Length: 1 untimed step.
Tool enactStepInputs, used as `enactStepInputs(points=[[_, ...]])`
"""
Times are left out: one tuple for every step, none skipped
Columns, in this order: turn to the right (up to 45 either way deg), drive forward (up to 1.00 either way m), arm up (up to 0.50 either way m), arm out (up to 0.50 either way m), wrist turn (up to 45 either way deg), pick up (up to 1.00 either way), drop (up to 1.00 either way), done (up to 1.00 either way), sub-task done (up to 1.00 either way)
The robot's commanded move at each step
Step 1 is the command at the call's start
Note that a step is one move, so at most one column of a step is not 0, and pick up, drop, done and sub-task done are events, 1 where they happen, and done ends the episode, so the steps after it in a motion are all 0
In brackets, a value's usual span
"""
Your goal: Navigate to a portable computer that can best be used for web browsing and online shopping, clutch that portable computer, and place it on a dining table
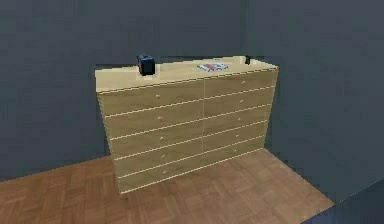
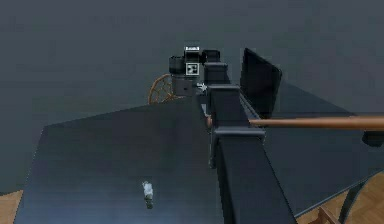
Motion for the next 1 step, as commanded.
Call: enactStepInputs(points=[[0.0,0.00,0.00,0.00,0.0,0.00,0.00,1.00,0.00]])
